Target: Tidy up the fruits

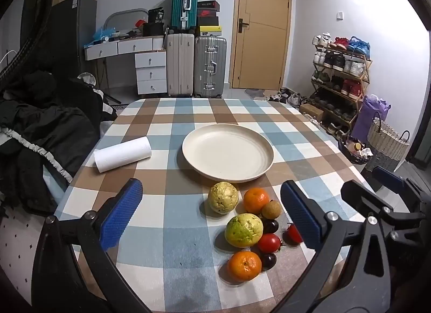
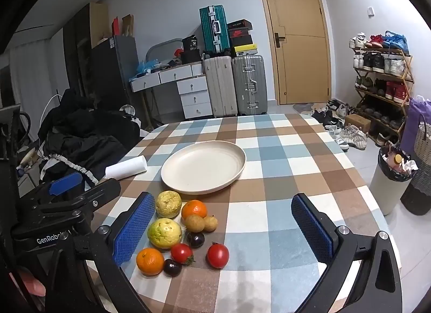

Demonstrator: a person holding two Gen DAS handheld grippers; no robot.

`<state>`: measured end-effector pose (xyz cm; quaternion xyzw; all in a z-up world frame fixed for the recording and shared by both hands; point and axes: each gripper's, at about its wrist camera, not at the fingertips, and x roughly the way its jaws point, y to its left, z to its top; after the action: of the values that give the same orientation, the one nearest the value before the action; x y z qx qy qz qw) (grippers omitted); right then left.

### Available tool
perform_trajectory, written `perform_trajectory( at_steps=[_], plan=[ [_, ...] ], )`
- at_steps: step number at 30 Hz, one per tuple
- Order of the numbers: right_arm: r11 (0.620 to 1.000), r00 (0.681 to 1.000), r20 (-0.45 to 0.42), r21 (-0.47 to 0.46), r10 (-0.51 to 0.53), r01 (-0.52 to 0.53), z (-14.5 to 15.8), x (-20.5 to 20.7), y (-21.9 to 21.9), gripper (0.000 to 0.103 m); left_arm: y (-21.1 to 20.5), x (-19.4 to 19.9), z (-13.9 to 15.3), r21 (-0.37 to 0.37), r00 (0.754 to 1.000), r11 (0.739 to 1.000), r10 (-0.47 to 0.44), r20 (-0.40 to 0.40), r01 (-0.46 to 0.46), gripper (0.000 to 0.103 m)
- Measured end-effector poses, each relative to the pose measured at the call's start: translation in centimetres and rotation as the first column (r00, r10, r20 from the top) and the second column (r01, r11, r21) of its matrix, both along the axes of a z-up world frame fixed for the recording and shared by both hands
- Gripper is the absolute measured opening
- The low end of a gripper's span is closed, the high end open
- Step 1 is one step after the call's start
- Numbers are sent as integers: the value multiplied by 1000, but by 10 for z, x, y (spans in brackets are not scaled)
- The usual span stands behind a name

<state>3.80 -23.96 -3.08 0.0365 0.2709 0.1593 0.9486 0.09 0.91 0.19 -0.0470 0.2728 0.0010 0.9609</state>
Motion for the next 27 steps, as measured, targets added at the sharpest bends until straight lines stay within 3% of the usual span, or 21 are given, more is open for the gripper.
perform_trajectory(
  at_steps=[4, 27],
  plan=[
    [1000, 1000, 0, 1, 6, -6, -1, 0, 2, 103, -6, -5, 3, 21, 1000, 1000, 5, 29, -6, 102],
    [1000, 1000, 6, 14, 6, -6, 2, -2, 0, 103, -1, -8, 3, 25, 999, 1000, 18, 29, -19, 102]
  ],
)
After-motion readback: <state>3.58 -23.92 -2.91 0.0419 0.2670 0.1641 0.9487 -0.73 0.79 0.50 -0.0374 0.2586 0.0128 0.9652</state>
